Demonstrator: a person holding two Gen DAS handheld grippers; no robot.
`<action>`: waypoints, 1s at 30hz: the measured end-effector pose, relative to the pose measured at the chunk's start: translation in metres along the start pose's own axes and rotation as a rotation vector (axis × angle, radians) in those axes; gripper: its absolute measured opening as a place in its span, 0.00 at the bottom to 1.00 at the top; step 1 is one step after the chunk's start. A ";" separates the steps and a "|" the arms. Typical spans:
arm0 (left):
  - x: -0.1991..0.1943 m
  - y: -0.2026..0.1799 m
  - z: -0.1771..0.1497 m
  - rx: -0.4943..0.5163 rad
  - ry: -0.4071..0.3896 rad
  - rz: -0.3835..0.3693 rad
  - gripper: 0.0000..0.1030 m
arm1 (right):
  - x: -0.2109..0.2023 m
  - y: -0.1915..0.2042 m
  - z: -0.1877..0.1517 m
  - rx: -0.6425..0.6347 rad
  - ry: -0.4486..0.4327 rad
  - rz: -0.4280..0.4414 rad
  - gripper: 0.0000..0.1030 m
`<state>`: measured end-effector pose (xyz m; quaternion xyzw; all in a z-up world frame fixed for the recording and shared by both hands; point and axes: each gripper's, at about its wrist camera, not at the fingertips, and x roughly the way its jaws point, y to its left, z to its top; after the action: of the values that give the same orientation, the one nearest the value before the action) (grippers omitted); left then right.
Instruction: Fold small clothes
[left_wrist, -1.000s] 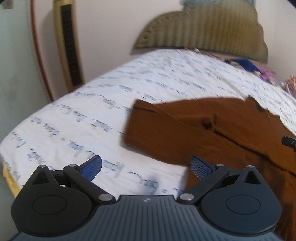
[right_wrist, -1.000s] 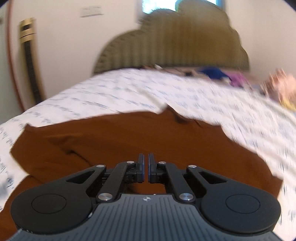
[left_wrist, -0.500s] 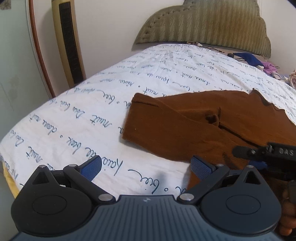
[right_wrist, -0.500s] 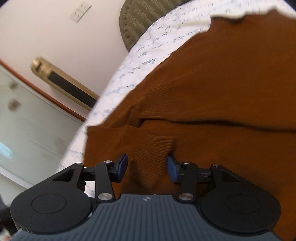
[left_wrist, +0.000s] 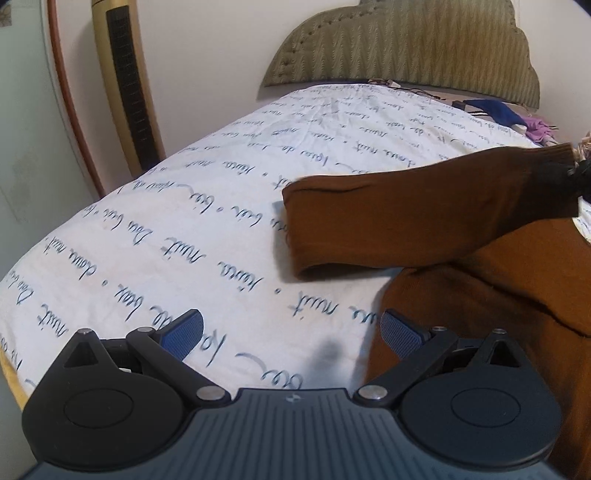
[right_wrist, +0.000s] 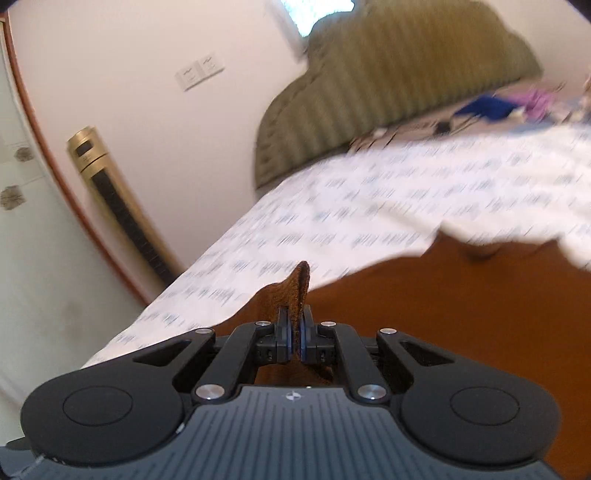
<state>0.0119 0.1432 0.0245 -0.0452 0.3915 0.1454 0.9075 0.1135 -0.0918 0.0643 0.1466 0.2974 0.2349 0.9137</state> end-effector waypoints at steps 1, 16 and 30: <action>0.001 -0.003 0.002 0.005 0.000 -0.002 1.00 | -0.004 -0.006 0.005 0.005 -0.013 -0.018 0.10; 0.012 -0.081 0.016 0.148 -0.013 -0.089 1.00 | -0.070 -0.118 -0.006 0.130 -0.092 -0.241 0.10; 0.020 -0.100 0.015 0.190 0.011 -0.093 1.00 | -0.107 -0.180 -0.018 0.230 -0.130 -0.359 0.10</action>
<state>0.0654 0.0552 0.0167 0.0222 0.4059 0.0648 0.9114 0.0879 -0.2965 0.0275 0.2093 0.2839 0.0231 0.9354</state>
